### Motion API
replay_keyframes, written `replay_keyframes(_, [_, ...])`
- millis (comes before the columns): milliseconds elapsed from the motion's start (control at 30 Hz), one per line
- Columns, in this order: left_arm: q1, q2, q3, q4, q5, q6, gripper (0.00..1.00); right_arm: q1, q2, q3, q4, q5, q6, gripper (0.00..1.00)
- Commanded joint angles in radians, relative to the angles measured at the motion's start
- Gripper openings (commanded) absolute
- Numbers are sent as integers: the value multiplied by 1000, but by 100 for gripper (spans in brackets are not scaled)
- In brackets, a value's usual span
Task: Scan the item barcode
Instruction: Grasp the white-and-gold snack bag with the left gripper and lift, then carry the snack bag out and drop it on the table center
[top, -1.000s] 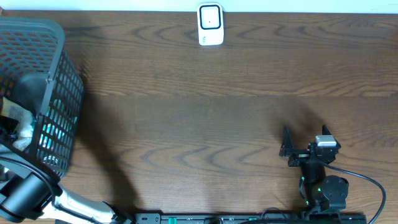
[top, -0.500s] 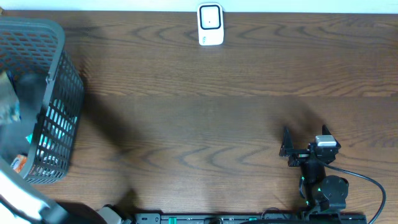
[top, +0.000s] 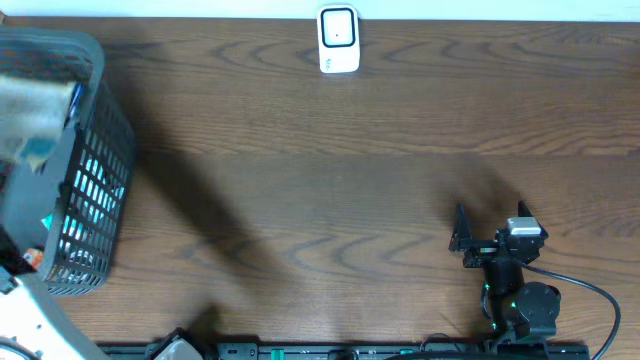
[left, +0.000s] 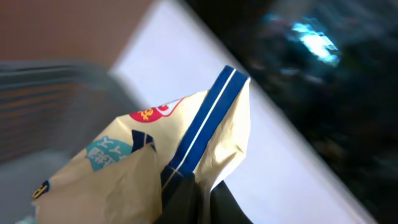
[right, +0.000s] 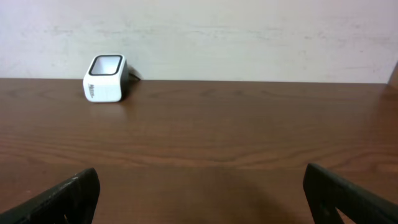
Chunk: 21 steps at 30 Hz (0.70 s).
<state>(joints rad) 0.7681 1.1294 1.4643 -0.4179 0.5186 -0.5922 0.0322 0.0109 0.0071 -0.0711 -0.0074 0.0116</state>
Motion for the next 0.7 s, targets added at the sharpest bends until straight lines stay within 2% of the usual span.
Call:
replay_keyframes(0, [-88, -57, 10, 43, 136, -49, 7, -2, -5, -2, -5, 2, 10, 99])
replay_keyframes(200, [-283, -72, 10, 14, 136, -45, 7, -2, -5, -2, -5, 2, 10, 99])
replay_keyframes(433, [-580, 30, 10, -37, 136, -36, 7, -2, -5, -2, -5, 2, 10, 99])
replay_keyframes(667, [-903, 253, 10, -37, 117, 105, 7, -2, -5, -2, -5, 2, 10, 99])
